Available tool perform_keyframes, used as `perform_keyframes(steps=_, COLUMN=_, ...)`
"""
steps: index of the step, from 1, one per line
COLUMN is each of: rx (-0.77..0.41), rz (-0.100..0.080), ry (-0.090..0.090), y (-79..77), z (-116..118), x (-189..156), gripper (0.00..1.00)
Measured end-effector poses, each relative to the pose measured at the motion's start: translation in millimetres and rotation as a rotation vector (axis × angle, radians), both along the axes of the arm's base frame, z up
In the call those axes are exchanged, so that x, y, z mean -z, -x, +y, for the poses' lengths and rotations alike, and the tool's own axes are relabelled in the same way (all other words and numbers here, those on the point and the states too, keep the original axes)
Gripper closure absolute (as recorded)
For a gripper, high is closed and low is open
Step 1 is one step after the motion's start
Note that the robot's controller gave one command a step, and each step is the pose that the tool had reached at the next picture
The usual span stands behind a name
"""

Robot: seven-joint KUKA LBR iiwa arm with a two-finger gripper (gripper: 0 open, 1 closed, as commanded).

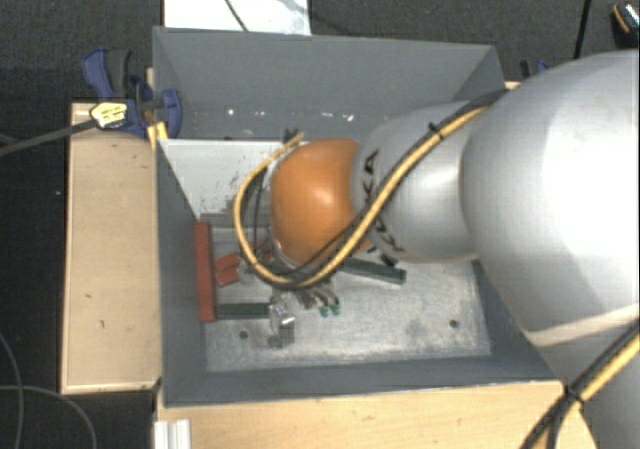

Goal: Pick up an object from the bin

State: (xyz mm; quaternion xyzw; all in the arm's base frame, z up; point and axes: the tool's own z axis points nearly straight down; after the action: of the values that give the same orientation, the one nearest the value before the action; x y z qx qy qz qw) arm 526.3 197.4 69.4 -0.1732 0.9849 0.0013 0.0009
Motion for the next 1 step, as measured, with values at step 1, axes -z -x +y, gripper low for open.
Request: perform_keyframes(steps=1, rx=0.009, rz=-0.002, ry=0.0, y=-1.2, z=-1.2, x=-1.9, gripper=1.0)
